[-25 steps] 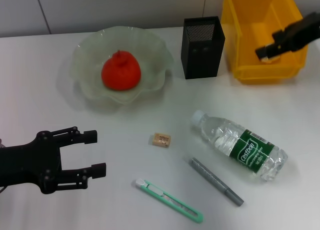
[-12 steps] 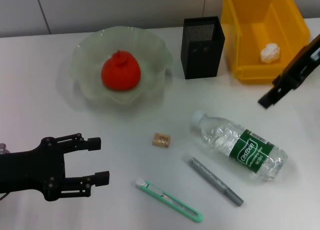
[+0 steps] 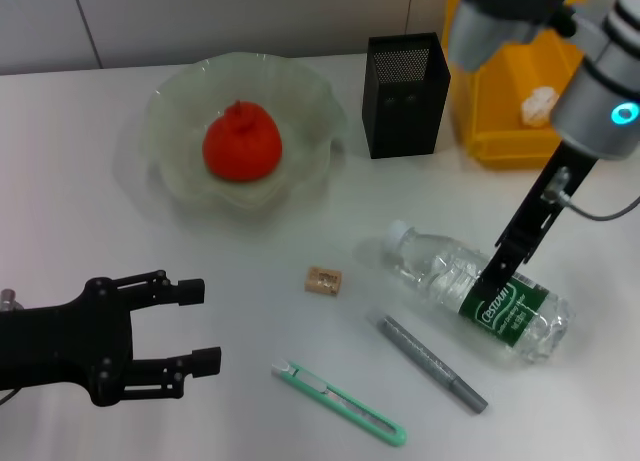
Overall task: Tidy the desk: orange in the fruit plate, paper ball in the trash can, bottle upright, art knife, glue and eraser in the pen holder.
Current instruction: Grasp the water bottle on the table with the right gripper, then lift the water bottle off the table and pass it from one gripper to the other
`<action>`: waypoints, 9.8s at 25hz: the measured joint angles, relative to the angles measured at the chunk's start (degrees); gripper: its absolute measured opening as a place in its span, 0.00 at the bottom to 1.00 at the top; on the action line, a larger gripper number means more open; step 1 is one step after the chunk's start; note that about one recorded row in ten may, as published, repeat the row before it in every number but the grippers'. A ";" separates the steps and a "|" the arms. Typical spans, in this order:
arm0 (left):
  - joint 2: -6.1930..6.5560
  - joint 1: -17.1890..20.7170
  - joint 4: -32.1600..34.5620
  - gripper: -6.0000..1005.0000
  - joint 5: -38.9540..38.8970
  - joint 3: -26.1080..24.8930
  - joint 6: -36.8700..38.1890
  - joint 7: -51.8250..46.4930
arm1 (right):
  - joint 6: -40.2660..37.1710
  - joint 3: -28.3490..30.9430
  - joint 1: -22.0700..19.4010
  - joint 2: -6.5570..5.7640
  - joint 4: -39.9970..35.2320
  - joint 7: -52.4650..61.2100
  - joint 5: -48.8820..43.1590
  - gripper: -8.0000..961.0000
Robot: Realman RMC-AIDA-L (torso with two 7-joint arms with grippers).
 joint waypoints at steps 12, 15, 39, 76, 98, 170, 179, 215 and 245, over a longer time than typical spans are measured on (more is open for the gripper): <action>-0.12 -0.14 -0.81 0.81 0.94 -0.37 -0.10 0.10 | 6.95 -7.99 0.85 0.44 3.74 5.31 -0.61 0.79; -0.09 -0.17 -0.88 0.81 0.94 -0.39 -0.13 0.12 | 7.89 -8.02 0.92 0.44 4.35 5.31 -0.10 0.79; -0.12 -0.42 -1.40 0.81 1.07 0.07 -0.77 0.11 | 15.60 -19.93 1.55 0.73 9.61 10.57 5.28 0.79; -0.76 -2.11 -1.50 0.81 0.89 -0.55 -2.71 -1.10 | 6.85 -9.34 -13.92 0.00 -18.68 -5.15 14.44 0.79; -1.22 -8.60 -1.58 0.81 0.33 -8.06 -2.51 -9.39 | 5.36 1.45 -31.16 0.11 -25.84 -36.75 45.83 0.79; -2.82 -9.71 -7.51 0.80 -5.32 -8.34 -5.29 3.81 | 28.04 -0.40 -8.19 0.70 29.58 -70.48 58.52 0.79; -2.95 -10.25 -7.49 0.80 -5.56 -7.58 -5.25 4.28 | 28.89 -0.51 -7.26 0.71 31.55 -71.47 59.18 0.79; -2.79 -9.72 -7.80 0.73 -5.35 -7.63 -7.61 8.46 | 28.75 -2.61 -7.87 0.77 31.69 -70.49 61.61 0.79; -2.66 -10.21 -7.73 0.45 -6.47 -7.52 -7.03 6.21 | 28.17 -2.74 -9.62 0.70 30.36 -71.74 64.07 0.79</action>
